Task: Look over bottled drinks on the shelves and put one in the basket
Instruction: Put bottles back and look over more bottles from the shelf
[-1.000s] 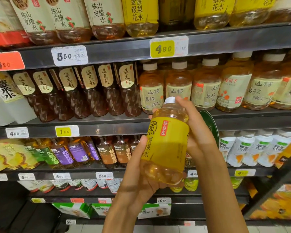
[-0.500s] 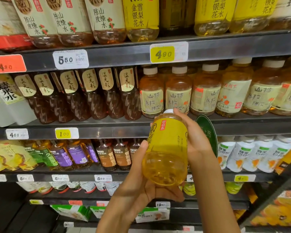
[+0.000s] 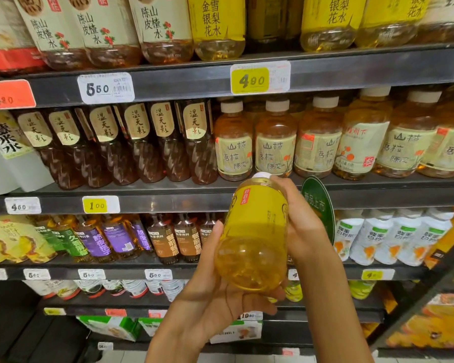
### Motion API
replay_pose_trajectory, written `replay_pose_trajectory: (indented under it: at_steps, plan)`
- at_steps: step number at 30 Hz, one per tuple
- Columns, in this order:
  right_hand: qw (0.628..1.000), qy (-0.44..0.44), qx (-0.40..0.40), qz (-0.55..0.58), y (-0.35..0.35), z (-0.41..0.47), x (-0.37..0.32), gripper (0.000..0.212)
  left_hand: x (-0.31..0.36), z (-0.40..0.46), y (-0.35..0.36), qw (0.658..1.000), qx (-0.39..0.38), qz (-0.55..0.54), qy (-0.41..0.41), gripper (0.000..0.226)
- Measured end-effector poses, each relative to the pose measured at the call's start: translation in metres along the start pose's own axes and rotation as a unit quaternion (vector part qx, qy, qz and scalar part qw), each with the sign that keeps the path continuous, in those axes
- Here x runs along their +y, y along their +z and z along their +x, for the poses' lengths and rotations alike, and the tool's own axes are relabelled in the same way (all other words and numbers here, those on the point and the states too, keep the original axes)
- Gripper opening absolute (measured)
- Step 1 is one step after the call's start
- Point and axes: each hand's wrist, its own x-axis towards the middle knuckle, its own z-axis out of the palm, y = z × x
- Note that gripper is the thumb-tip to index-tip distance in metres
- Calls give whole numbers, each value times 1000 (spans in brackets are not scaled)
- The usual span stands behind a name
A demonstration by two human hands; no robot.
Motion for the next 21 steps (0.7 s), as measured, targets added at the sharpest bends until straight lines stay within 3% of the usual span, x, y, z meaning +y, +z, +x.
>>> replay_pose_trajectory:
  at_steps: [4, 11, 18, 20, 21]
  plan:
    - [996, -91, 2, -19, 3, -6, -7, 23, 4, -6, -4, 998, -49, 18, 17, 82]
    - [923, -320, -118, -176, 17, -21, -13, 22, 0, -2, 0, 995, 49, 11, 87, 63]
    - [860, -361, -165, -319, 15, -32, -8, 36, 2, 16, 9, 982, 96, -45, 154, 40]
    - [860, -364, -178, -310, 14, -35, -8, 35, 1, 19, 2, 968, 139, 3, 208, 30]
    - [858, -371, -192, -301, 13, -37, -7, 36, 0, 19, -3, 946, 190, 77, 252, 23]
